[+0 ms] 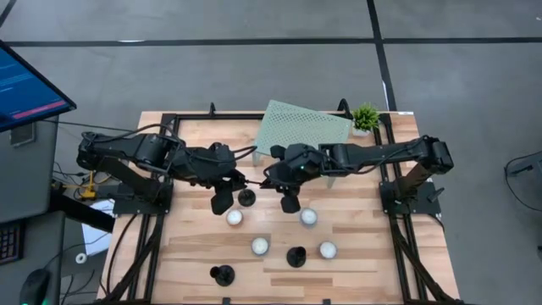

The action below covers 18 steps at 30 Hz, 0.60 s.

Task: Pick & Place candle stick holders
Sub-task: Put the black candle holder on the shelf

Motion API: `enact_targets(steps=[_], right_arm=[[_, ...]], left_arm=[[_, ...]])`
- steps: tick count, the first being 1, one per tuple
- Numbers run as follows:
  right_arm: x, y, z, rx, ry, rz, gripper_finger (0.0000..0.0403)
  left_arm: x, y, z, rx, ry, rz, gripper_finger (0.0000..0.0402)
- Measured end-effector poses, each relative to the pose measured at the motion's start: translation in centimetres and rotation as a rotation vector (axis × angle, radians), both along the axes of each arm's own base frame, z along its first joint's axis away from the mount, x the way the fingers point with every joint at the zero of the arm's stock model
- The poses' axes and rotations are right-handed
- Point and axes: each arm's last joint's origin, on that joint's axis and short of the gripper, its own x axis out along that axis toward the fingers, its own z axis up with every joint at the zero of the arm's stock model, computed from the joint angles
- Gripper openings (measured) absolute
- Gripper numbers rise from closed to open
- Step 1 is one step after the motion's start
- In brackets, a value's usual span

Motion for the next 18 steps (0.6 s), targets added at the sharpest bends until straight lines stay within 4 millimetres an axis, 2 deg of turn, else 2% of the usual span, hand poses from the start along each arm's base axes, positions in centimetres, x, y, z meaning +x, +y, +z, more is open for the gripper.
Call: enact_targets(steps=[5, 9, 13, 18], right_arm=[[-0.3, -0.1, 0.4, 0.015, -0.009, -0.013, 0.0005], [-1.2, -1.1, 1.9, 0.022, -0.052, -0.036, 0.0003], [-2.8, -2.6, 3.6, -0.005, -0.088, -0.061, 0.0002], [-5.8, -5.6, 6.1, -0.055, -0.13, -0.123, 0.0002]], left_arm=[[0.0, 0.0, 0.1, -0.005, -0.006, -0.004, 0.0147], [-0.1, 0.0, 0.3, -0.012, -0.025, -0.007, 0.0177], [-0.8, 0.2, 1.0, -0.035, -0.078, -0.019, 0.0216], [-1.7, 0.4, 2.1, -0.07, -0.173, -0.025, 0.0248]])
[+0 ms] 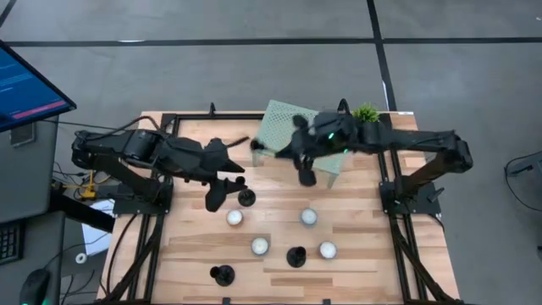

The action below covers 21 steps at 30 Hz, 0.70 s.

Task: Pick & Place candle stick holders
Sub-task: Put the black candle holder on the shelf

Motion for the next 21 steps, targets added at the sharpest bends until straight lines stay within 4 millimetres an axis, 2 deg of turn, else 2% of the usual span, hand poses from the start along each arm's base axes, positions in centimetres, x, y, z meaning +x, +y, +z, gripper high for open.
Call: enact_targets(steps=[4, 6, 9, 14, 21], right_arm=[[-2.1, -3.0, 2.2, -0.034, -0.107, -0.049, 0.0001], [-2.7, -4.7, 3.2, -0.047, -0.227, -0.059, 0.0001], [-3.2, -7.2, 3.2, -0.043, -0.431, -0.081, 0.0001], [-2.5, -10.9, -0.4, -0.038, -0.635, -0.165, 0.0001], [0.5, -14.8, -5.7, -0.022, -0.705, -0.349, 0.0]], left_arm=[[-1.2, 0.5, 1.1, -0.016, -0.091, 0.029, 0.025], [-1.9, 0.8, 1.5, 0.003, -0.134, 0.06, 0.0243], [-3.0, 1.3, 2.4, 0.067, -0.208, 0.104, 0.0225], [-4.4, 1.9, 3.6, 0.175, -0.306, 0.151, 0.0185], [-4.8, 2.2, 3.9, 0.262, -0.318, 0.207, 0.0135]])
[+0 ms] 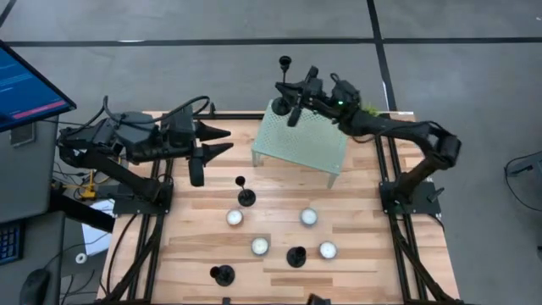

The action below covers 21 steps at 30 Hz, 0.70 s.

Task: Pick & Place candle stick holders
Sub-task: Put the black candle holder on the shelf

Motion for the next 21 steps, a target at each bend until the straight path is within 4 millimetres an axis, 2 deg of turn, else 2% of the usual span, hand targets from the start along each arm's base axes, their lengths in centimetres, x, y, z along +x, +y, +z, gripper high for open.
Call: enact_targets(steps=[7, 21], right_arm=[[1.9, -2.3, -3.9, 0.102, -0.037, -0.125, 0.0], [3.5, -3.8, -8.0, 0.108, 0.003, -0.257, 0.0]], left_arm=[[0.4, -0.1, -0.1, 0.015, 0.011, 0.003, 0.0111], [0.3, -0.1, -0.1, 0.015, 0.01, 0.003, 0.0106]])
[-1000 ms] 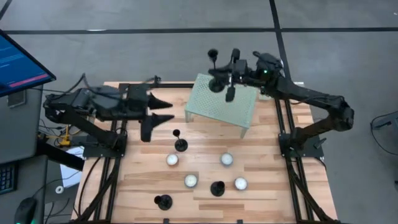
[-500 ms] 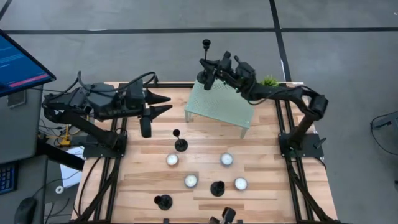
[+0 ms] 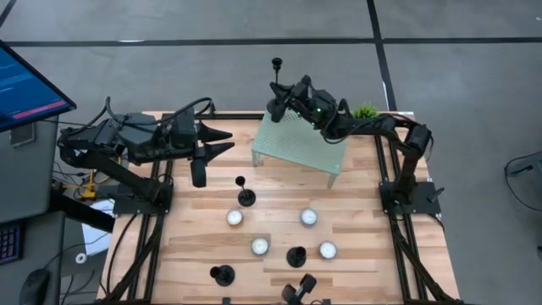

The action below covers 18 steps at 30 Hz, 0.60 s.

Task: Pick & Place candle stick holders
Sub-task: Put the black candle holder on the shelf

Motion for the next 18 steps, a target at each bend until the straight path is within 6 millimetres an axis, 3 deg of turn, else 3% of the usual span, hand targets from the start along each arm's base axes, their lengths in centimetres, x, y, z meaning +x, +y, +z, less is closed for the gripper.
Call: enact_targets(steps=[9, 18], right_arm=[[0.6, -0.7, -2.0, 0.006, 0.003, -0.022, 0.0], [0.4, -0.9, -2.1, -0.001, 0.019, -0.032, 0.0]], left_arm=[[0.0, 0.0, 0.0, 0.0, 0.0, 0.0, 0.0106], [0.0, 0.0, 0.0, 0.0, 0.0, 0.0, 0.0106]])
